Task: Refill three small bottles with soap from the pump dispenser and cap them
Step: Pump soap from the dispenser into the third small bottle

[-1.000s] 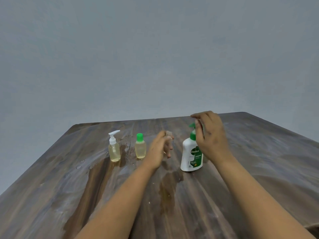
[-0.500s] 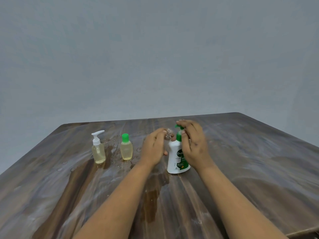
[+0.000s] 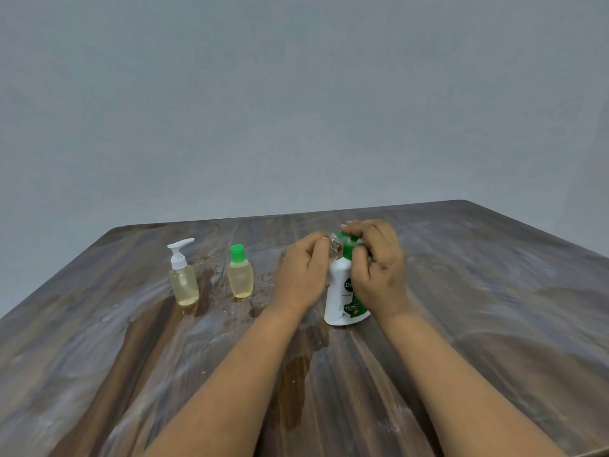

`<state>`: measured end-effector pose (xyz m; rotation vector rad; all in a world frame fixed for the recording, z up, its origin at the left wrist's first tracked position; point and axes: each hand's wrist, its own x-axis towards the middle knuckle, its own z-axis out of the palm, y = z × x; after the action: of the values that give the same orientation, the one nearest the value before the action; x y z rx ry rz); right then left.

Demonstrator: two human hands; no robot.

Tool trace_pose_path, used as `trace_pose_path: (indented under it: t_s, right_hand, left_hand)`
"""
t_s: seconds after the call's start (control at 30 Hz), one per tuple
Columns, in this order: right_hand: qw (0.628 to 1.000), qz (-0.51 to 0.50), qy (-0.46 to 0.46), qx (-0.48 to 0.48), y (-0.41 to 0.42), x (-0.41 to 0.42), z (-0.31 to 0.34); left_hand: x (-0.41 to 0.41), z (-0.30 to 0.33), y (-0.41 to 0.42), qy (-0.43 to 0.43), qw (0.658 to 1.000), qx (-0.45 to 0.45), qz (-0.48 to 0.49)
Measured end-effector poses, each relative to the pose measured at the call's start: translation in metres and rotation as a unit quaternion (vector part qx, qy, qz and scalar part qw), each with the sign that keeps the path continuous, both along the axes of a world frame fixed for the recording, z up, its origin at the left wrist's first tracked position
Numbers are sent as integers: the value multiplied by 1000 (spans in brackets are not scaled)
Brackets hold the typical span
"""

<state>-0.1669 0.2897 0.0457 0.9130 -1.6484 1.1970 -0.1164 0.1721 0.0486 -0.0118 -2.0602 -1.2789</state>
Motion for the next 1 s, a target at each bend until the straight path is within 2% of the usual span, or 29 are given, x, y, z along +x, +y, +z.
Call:
trace_pose_path:
  t_s: [0.5, 1.0]
  right_hand:
    - [999, -27, -5, -19, -6, 2, 0]
    - [999, -20, -14, -29, -8, 6, 2]
  left_hand:
    - [0, -2, 1, 2, 999, 34, -18]
    - [1, -3, 1, 11, 999, 29, -30]
